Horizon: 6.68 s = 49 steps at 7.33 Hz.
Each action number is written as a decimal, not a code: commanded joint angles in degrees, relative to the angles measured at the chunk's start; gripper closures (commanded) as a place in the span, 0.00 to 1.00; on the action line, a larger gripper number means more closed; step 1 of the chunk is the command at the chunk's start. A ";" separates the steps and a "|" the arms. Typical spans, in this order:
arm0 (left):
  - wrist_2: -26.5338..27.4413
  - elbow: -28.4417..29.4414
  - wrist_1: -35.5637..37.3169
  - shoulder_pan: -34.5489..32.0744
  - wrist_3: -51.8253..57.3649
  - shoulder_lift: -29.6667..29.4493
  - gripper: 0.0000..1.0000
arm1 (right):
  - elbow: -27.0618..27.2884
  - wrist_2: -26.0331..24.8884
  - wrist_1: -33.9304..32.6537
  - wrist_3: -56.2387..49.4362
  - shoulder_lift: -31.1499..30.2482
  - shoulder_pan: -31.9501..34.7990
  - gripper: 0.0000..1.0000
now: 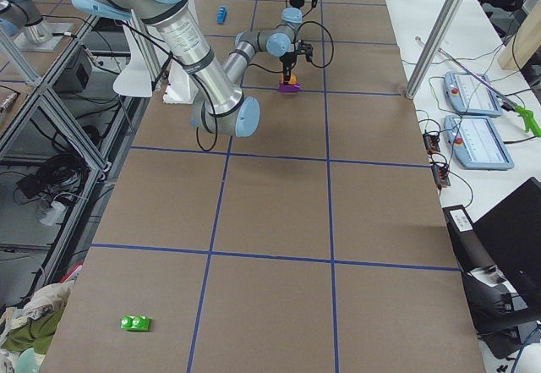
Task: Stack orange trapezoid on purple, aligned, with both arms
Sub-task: 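Lower and align the orange block onto the purple block with the right gripper, then open the right gripper and lift both arms away from the stack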
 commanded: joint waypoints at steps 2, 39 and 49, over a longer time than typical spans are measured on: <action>0.00 0.10 0.00 0.02 -0.01 0.00 0.00 | 0.34 -0.08 0.05 0.00 0.37 0.35 1.00; 0.00 -1.75 0.17 0.11 -2.91 -0.62 0.00 | 0.69 -9.05 3.92 5.01 -1.56 -2.55 0.00; -14.64 -2.03 0.00 -30.59 38.66 16.67 0.00 | 26.81 15.54 -0.82 -44.21 -47.05 38.61 0.00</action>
